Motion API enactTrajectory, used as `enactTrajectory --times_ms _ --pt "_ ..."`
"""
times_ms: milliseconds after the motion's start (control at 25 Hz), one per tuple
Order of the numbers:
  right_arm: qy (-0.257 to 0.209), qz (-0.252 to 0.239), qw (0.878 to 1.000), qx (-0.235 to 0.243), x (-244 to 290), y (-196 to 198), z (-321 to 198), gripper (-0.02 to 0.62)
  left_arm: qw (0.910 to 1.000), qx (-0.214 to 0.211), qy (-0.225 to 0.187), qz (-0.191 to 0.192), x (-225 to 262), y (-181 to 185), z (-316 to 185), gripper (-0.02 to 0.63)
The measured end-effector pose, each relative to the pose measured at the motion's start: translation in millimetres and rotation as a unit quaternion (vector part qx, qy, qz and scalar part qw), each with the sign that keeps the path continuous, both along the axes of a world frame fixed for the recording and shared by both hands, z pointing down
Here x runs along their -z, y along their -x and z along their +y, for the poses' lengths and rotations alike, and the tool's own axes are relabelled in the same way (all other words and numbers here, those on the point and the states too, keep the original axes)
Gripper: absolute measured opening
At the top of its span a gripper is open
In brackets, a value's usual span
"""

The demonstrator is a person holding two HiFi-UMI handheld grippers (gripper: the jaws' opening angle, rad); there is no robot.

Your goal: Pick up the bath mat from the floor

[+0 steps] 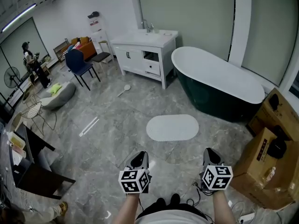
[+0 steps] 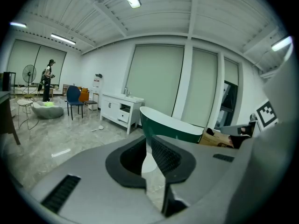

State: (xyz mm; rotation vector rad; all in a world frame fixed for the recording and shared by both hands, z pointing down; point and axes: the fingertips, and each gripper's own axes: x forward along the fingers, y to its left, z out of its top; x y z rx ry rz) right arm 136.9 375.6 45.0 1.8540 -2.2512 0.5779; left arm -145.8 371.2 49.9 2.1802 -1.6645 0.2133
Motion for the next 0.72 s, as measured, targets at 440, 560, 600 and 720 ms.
enactTrajectory --times_ms 440,560,600,720 --pt "0.024 0.003 1.000 0.007 -13 -23 -14 0.110 0.9998 0.021 0.006 -0.003 -7 -9 -16 0.147" --pt "0.028 0.005 1.000 0.005 -18 -26 -19 0.114 0.9996 0.025 0.011 -0.004 -10 -8 -22 0.171" --pt "0.031 0.004 1.000 0.004 -20 -27 -22 0.114 0.9996 0.026 0.013 -0.004 -11 -8 -25 0.176" --pt "0.043 -0.005 0.999 0.003 -28 -29 -31 0.117 0.9993 0.032 0.020 -0.006 -16 -5 -34 0.183"
